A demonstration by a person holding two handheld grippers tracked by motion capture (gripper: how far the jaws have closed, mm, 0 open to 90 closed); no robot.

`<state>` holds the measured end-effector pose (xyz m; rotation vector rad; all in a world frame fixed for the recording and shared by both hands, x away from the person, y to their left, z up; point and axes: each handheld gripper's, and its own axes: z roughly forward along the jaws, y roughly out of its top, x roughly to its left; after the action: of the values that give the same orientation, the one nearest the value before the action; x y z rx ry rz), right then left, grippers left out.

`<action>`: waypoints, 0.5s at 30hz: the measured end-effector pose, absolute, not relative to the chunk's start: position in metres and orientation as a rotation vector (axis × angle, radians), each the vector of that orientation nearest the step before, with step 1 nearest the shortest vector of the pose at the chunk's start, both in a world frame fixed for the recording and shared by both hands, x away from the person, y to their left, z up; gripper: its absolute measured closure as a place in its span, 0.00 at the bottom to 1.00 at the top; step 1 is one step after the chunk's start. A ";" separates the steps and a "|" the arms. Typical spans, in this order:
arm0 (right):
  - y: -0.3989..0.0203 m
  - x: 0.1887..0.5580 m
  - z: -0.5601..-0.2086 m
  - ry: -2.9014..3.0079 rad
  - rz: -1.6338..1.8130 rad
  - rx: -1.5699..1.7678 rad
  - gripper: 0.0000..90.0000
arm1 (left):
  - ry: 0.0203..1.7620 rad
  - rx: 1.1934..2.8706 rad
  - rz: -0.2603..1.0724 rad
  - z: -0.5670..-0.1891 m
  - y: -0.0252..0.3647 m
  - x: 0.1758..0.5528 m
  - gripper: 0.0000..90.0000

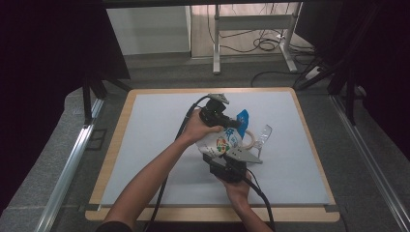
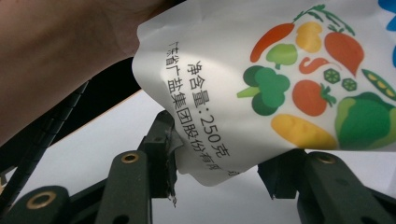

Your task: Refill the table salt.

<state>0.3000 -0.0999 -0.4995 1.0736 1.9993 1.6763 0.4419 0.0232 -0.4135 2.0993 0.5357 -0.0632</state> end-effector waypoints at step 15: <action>-0.101 0.300 -0.499 2.000 1.689 1.076 0.60 | 0.538 2.101 -0.055 -0.413 0.023 0.442 0.99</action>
<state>0.3004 -0.1010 -0.4991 1.0757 1.9996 1.6886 0.4416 0.0230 -0.4132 2.1014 0.5379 -0.0551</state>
